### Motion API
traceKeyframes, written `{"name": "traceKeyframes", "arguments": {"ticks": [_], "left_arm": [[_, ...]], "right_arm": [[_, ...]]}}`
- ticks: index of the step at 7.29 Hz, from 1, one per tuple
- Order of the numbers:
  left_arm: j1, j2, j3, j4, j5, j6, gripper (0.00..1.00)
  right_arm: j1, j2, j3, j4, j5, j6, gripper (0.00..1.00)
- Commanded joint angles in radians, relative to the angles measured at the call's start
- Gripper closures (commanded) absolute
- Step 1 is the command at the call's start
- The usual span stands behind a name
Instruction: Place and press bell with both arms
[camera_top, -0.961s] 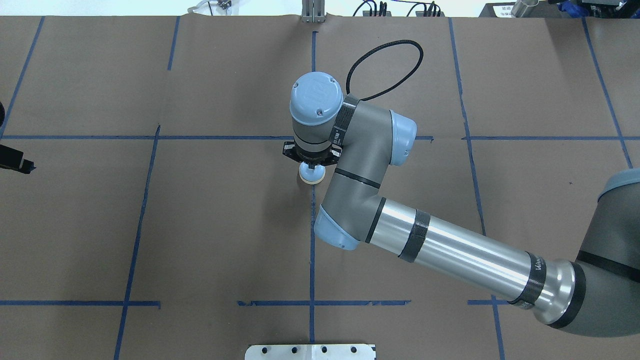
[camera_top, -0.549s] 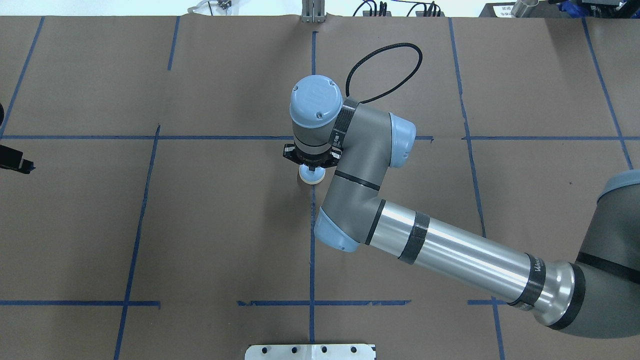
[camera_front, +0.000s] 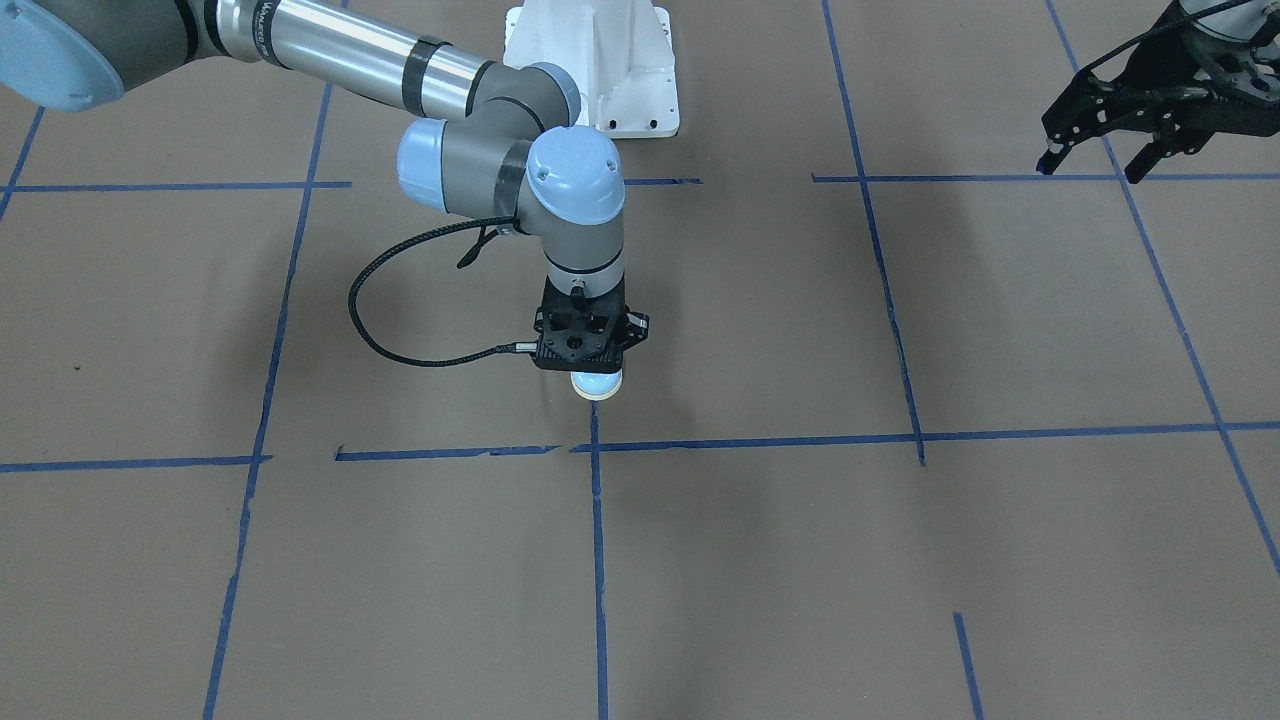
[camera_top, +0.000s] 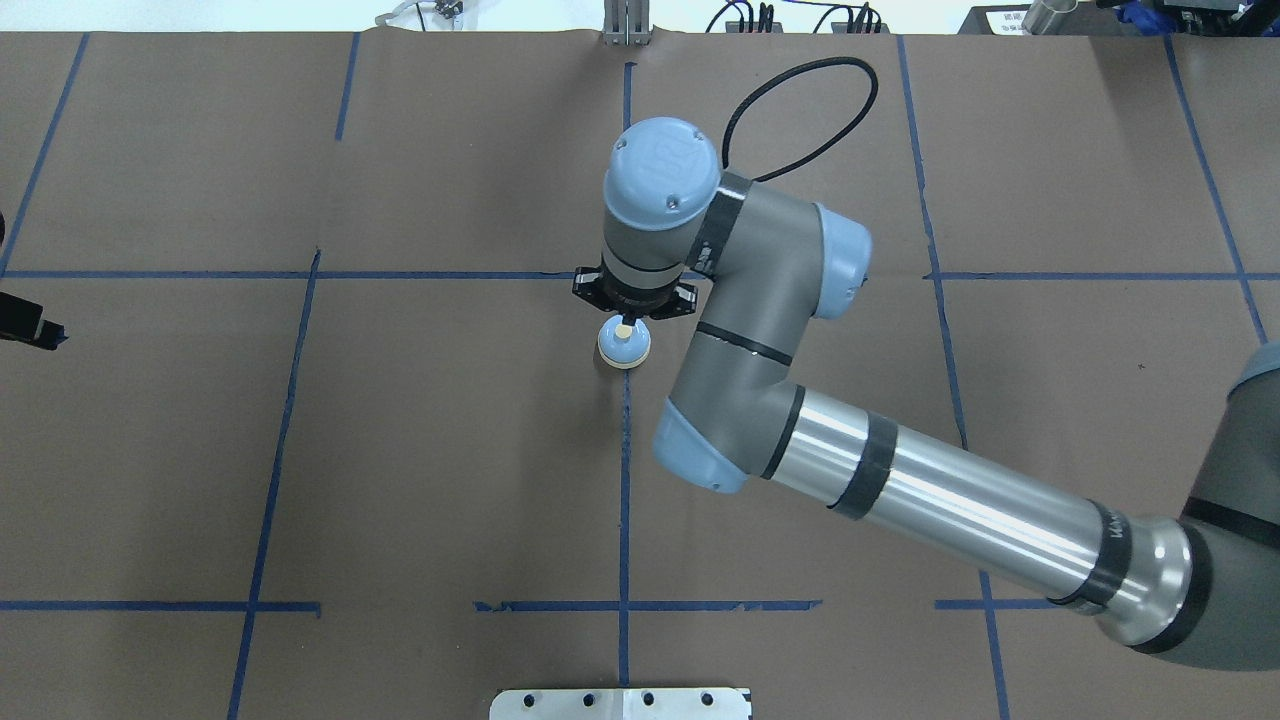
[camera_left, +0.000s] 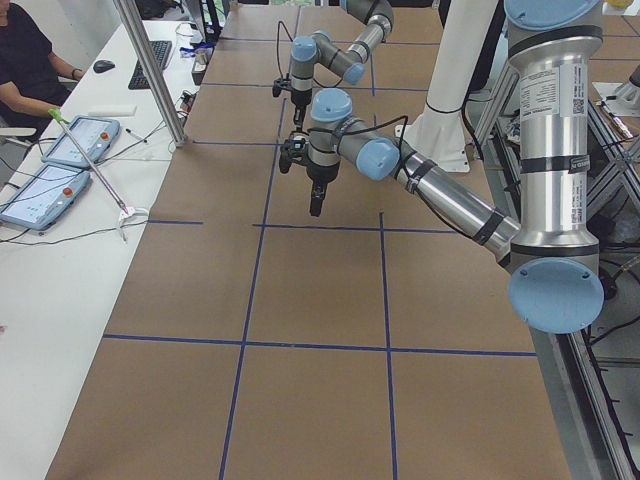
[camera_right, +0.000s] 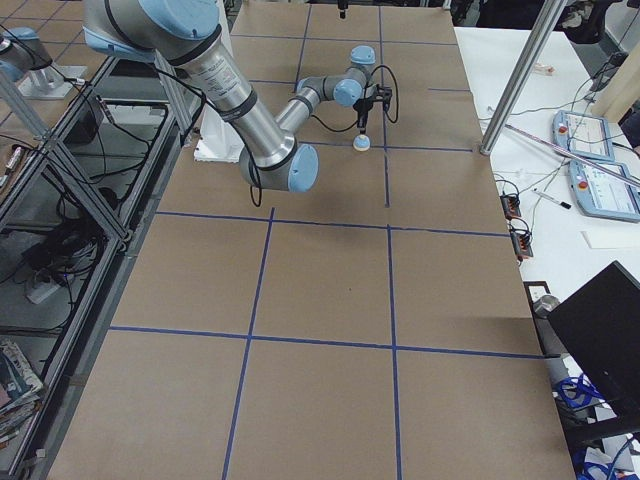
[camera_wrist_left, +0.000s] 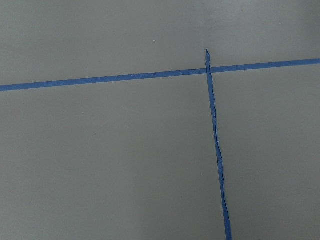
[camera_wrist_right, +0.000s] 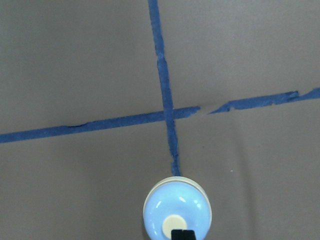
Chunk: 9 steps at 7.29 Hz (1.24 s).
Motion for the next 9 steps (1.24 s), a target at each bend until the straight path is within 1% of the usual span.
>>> {"name": "traceKeyframes", "arguments": {"ticks": [1,2,3,4,5,6,8,9], "left_arm": [[0.000,0.001,0.000,0.002,0.000,0.000,0.00],[0.000,0.001,0.003,0.002,0.000,0.000,0.00],[-0.001,0.001,0.003,0.002,0.000,0.000,0.00],[-0.003,0.035,-0.002,-0.004,-0.001,0.006,0.00],[-0.006,0.043,0.000,-0.001,-0.003,0.071,0.00],[-0.018,0.075,0.000,-0.003,-0.003,0.105,0.00],[-0.055,0.119,0.003,-0.003,-0.005,0.198,0.00],[-0.104,0.144,0.007,-0.003,-0.023,0.294,0.00]], "right_arm": [[0.113,-0.188,0.271,-0.025,0.100,-0.006,1.00],[0.185,-0.269,0.356,-0.025,0.171,-0.043,1.00],[0.255,-0.340,0.420,-0.025,0.243,-0.105,0.99],[0.330,-0.449,0.477,-0.024,0.306,-0.197,0.98],[0.427,-0.536,0.494,-0.024,0.381,-0.345,0.98],[0.527,-0.611,0.490,-0.024,0.455,-0.491,0.98],[0.642,-0.745,0.487,-0.025,0.471,-0.720,0.98],[0.726,-0.832,0.488,-0.025,0.492,-0.871,0.98]]}}
